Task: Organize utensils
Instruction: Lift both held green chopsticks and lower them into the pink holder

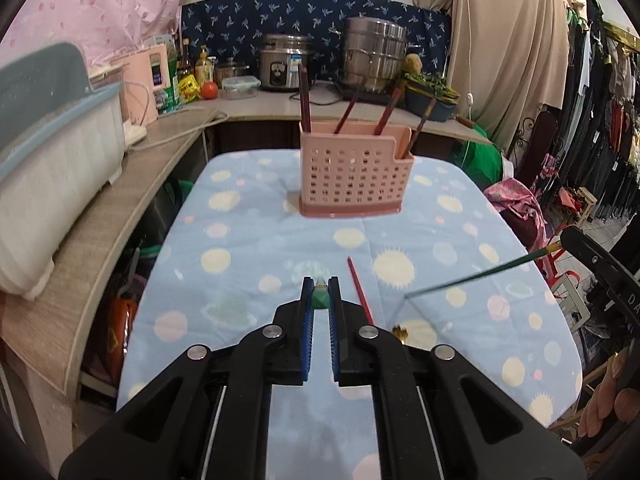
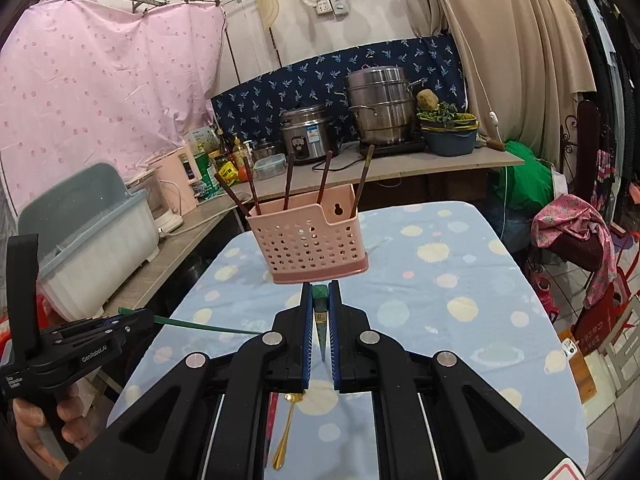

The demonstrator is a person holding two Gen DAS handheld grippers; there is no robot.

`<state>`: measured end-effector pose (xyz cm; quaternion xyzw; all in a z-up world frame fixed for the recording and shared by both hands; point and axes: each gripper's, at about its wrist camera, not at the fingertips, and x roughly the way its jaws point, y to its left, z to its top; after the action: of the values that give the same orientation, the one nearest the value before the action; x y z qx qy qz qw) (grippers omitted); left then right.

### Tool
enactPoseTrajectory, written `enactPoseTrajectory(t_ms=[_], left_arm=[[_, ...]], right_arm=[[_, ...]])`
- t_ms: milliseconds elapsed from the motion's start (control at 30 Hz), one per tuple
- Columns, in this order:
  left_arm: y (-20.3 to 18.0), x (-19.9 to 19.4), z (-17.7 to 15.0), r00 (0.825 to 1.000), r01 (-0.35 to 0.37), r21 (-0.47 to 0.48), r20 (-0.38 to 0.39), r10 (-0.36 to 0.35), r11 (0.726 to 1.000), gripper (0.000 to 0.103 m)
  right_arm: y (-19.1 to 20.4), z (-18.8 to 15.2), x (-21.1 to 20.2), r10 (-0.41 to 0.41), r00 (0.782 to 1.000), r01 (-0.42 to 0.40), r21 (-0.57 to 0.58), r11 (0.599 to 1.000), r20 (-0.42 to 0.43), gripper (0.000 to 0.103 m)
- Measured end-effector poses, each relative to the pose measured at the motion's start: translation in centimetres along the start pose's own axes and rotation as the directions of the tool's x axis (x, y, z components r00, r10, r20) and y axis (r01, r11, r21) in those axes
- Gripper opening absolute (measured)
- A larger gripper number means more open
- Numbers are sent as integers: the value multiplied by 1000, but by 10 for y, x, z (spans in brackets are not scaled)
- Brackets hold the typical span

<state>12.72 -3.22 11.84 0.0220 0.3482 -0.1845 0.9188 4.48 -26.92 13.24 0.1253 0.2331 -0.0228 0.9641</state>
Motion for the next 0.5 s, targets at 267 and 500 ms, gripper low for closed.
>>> enactPoseTrajectory(t_ms=[267,500], left_arm=[[7,13,56,999,36,-9,8,-36,999,7],[9,19,104,998,49,-3,38,-49,999,7]], right_arm=[[1,51,23,9,1000,-8,-31,999,27,7],[-3,98,41,50,997,-50,3,999,64,7]])
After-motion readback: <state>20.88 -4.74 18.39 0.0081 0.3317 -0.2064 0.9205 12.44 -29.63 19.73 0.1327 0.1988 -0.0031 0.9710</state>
